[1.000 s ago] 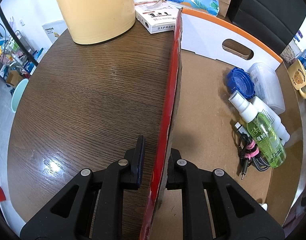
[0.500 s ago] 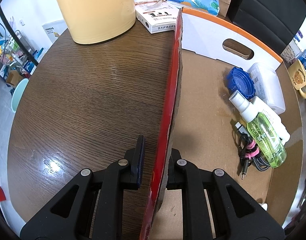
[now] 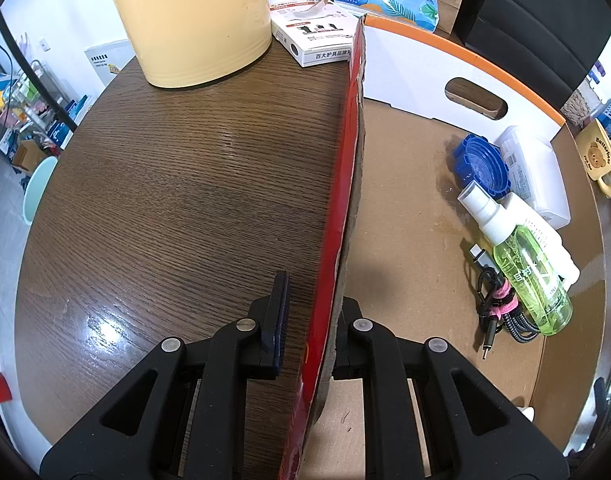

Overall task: Organize rigid objects
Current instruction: 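Move the right gripper to the white cube charger and grasp it, then carry the white charger into the box and open the right gripper, then move the right gripper to the black cable and grasp it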

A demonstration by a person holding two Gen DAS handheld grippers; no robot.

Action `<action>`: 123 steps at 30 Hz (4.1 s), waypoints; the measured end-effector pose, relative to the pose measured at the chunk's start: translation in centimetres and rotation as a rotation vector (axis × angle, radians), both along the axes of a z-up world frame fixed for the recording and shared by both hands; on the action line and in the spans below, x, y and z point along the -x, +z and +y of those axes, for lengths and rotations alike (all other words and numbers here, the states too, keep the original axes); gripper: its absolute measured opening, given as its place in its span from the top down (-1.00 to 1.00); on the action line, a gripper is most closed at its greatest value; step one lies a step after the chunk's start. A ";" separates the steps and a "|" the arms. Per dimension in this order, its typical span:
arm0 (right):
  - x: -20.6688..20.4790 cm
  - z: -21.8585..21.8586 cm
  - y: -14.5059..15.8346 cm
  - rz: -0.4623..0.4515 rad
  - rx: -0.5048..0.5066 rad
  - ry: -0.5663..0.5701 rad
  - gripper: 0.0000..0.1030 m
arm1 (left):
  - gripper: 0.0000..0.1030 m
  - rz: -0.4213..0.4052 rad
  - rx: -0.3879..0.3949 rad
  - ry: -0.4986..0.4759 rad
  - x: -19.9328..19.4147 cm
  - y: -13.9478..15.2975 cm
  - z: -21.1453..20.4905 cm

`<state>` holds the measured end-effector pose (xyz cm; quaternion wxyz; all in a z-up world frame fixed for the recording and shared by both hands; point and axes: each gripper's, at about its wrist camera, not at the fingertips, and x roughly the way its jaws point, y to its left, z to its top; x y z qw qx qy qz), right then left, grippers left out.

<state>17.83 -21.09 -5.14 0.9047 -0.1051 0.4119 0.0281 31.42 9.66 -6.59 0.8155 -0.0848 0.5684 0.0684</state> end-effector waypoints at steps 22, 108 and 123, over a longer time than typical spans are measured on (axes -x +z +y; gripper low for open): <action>0.7 -1.7 -0.6 0.016 -0.154 -0.073 0.15 | 0.78 0.000 0.001 -0.001 0.0 -0.1 0.2; -14.5 14.6 6.4 -0.193 0.117 0.385 -0.99 | 0.78 0.004 0.003 -0.004 -0.2 -0.1 -0.3; -10.4 2.0 5.3 -0.171 0.027 0.141 -0.99 | 0.78 0.002 0.003 -0.002 -0.3 -0.1 -0.2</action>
